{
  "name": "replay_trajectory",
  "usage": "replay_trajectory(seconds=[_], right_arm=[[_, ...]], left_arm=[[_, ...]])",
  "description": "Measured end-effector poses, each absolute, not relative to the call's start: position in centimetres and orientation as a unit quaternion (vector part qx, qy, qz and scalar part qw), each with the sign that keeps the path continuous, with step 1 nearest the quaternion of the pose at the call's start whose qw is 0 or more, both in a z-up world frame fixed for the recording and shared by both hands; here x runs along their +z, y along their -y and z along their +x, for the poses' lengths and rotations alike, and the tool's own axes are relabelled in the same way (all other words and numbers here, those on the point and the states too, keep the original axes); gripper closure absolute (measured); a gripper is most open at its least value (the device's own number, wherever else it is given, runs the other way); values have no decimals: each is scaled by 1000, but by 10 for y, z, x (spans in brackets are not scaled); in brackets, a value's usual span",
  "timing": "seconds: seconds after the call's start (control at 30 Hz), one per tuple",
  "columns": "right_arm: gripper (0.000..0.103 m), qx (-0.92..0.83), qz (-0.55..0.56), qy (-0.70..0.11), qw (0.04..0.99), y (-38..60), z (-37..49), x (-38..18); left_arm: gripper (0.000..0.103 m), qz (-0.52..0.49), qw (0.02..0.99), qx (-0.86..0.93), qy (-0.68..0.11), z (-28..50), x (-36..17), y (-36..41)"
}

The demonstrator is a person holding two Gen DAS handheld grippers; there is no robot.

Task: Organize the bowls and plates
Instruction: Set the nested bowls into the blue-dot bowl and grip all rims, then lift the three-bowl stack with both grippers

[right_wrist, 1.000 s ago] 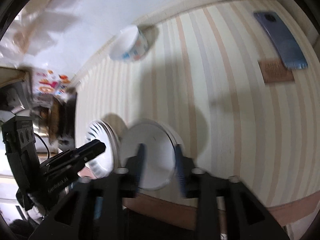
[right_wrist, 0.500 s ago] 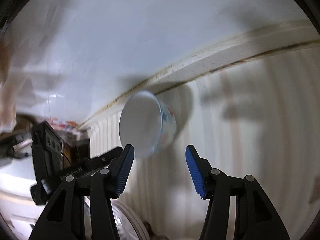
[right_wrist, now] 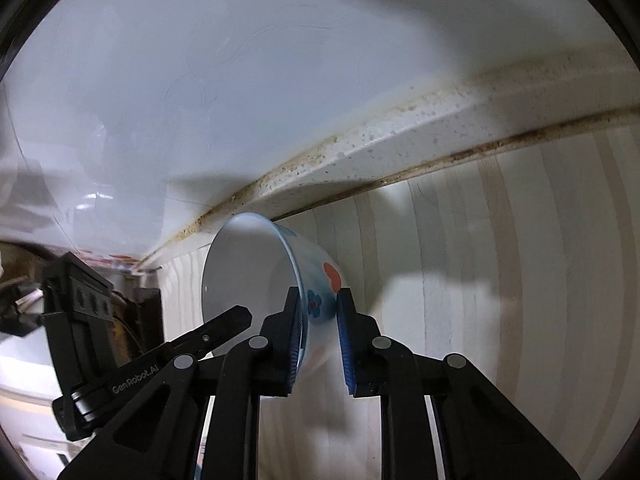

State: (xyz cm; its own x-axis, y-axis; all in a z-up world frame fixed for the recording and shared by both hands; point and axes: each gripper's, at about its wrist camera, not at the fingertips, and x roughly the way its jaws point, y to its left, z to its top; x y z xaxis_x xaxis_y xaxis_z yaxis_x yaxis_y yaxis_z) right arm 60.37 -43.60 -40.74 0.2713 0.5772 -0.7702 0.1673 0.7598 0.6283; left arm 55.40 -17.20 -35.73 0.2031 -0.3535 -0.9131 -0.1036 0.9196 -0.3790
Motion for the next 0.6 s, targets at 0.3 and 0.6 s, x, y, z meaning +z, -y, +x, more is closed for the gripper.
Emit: replay_trajectory(seconds=[0.3, 0.6], right_arm=[[84, 143, 291, -580, 747, 424, 592, -385], [84, 145, 291, -564, 759, 435, 548, -343]], left_arm=[[82, -150, 773, -92, -610, 537, -330, 187], [82, -135, 782, -116, -597, 513, -288, 192]])
